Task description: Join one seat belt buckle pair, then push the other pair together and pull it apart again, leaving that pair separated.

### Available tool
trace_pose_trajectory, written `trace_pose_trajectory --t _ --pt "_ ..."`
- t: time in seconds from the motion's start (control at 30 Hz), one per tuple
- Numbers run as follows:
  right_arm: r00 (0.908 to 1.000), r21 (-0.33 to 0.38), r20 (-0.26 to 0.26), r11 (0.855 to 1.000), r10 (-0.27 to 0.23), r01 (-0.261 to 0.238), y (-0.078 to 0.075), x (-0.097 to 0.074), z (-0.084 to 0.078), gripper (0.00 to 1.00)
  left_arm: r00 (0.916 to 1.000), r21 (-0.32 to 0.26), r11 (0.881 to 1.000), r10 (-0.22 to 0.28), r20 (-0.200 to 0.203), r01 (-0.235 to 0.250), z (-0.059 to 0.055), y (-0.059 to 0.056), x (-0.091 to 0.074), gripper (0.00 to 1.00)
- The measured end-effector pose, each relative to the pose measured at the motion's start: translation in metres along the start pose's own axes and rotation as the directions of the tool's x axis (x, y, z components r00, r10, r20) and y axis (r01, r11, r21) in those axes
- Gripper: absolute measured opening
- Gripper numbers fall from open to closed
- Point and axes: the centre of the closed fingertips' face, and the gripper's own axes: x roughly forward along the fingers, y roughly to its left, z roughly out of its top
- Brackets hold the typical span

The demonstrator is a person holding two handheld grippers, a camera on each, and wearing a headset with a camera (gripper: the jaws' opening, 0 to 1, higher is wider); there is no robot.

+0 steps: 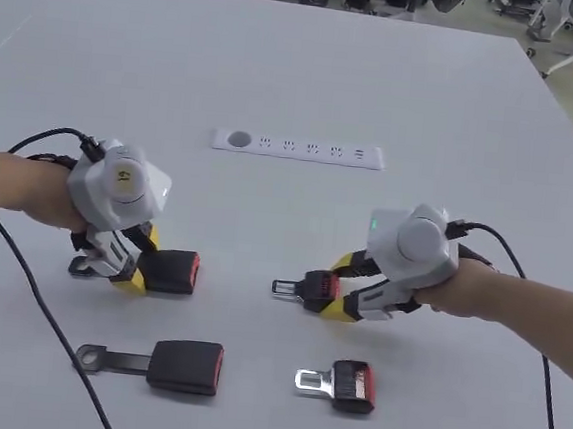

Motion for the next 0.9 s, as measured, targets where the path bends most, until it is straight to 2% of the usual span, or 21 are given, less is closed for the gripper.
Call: trace_pose_trajectory --t 0.9 --pt "0.9991 -0.009 0.042 1.0 0.01 -0.01 0.006 0.031 0.04 0.31 0.9999 0.005 1.0 -0.004 -0.017 0.004 0.0 -0.001 0.0 0.31"
